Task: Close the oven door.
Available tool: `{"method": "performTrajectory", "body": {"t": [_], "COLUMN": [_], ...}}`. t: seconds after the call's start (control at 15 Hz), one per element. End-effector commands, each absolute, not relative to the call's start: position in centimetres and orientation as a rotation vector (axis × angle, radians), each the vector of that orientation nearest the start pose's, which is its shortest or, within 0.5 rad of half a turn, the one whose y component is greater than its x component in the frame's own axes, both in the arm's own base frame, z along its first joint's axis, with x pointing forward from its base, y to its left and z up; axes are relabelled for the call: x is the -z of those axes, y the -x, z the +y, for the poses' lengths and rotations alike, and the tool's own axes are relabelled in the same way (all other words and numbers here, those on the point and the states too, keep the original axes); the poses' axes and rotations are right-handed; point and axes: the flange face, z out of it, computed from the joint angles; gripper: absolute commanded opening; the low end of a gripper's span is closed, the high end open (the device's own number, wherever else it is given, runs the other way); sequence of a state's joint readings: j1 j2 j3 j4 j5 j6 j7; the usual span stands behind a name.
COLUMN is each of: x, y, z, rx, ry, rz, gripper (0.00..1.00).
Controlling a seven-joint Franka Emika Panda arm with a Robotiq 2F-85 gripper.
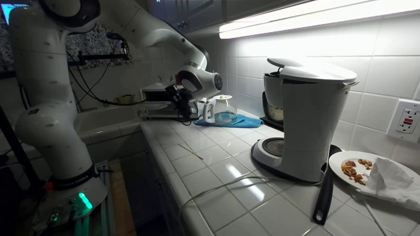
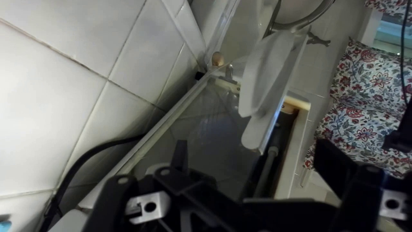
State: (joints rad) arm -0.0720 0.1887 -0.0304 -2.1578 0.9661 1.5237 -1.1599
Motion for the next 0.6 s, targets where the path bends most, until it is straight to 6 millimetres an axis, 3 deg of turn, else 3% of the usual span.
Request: {"method": "performTrajectory", "body": {"t": [0.0, 0.53], "x": [-34.5, -37.6], "y": [-49.2, -49.2], "z": [5.1, 5.2], "rx": [-0.075, -0.028], "ry": [1.847, 1.953], "rz": [-0.552, -0.484], "gripper": [1.00, 1.00]}}
